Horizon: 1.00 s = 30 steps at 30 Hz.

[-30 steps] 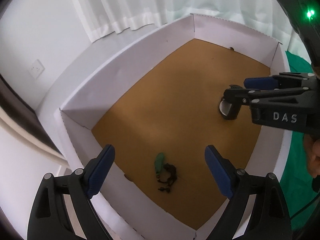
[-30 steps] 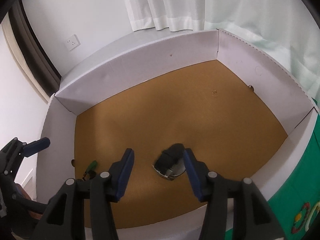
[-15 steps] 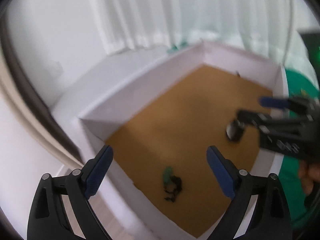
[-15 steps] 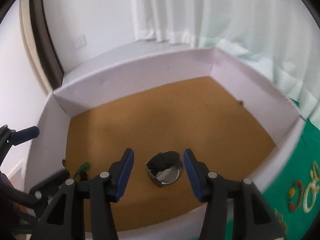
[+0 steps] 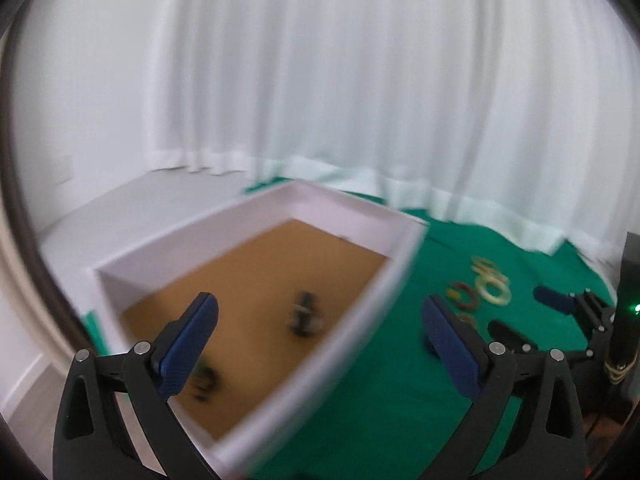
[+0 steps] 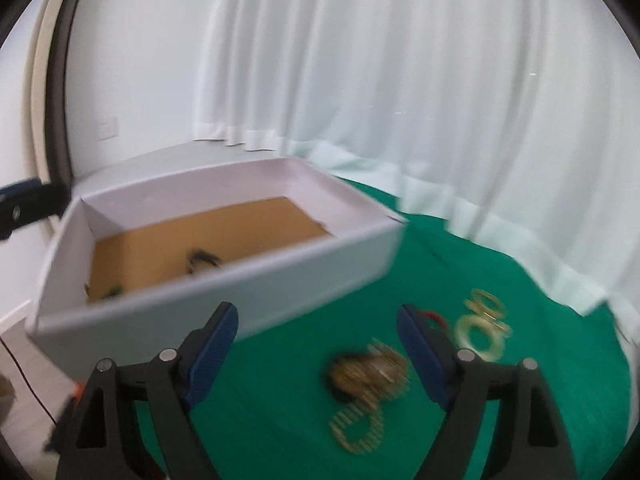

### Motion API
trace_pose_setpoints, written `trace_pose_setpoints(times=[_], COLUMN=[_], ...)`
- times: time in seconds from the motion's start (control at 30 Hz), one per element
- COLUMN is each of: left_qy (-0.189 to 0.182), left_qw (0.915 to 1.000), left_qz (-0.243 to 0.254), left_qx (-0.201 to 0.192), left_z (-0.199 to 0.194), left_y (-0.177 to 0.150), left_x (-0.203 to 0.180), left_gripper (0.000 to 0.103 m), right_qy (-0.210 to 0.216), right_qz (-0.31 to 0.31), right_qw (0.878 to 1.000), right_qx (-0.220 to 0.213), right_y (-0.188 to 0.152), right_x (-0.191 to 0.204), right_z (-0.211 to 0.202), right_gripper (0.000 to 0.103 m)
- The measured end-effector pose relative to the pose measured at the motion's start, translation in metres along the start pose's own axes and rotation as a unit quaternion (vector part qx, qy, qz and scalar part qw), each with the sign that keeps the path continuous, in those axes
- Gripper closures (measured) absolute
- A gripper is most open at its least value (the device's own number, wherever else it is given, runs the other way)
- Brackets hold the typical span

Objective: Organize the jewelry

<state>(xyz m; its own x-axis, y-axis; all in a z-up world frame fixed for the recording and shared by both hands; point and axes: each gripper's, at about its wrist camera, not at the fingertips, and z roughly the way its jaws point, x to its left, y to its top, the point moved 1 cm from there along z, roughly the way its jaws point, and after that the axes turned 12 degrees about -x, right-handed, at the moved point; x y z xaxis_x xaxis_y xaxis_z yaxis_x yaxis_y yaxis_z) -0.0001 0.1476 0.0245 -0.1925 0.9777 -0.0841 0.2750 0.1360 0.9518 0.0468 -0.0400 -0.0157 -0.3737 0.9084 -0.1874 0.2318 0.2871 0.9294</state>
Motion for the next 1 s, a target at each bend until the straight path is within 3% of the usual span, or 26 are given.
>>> trace_pose_setpoints(times=[0.17,0.33,0.53,0.73,0.87,1.0], left_qy=[-0.079,-0.12,-0.101,-0.078,-0.08,-0.083], left_qw=[0.9944,0.9787,0.9684,0.9596,0.9609,0.9607], left_qz=[0.041,0.068,0.107,0.122,0.111,0.103], left_qx=[0.057,0.152,0.201,0.241,0.241,0.244], left_z=[0.012,0.042,0.063,0.083,0.082,0.081], left_y=[-0.034,-0.086,-0.134,-0.162,-0.164,-0.165], left_x=[-0.064,-0.114,-0.14,-0.138,-0.134,-0.13], left_gripper=[0.002,0.002,0.002,0.002,0.0,0.0], right_qy=[-0.06,-0.094,-0.128,-0.14,-0.136,-0.138], right_qz=[0.04,0.076,0.121,0.142,0.146,0.148], right_qw=[0.997,0.99,0.977,0.967,0.961,0.96], right_qx=[0.025,0.078,0.12,0.159,0.192,0.192], right_y=[-0.045,-0.1,-0.148,-0.17,-0.185,-0.188], right_x=[-0.051,-0.085,-0.107,-0.113,-0.107,-0.106], right_z=[-0.04,-0.058,-0.073,-0.066,-0.061,-0.062], right_gripper=[0.02,0.02,0.02,0.019,0.019,0.016])
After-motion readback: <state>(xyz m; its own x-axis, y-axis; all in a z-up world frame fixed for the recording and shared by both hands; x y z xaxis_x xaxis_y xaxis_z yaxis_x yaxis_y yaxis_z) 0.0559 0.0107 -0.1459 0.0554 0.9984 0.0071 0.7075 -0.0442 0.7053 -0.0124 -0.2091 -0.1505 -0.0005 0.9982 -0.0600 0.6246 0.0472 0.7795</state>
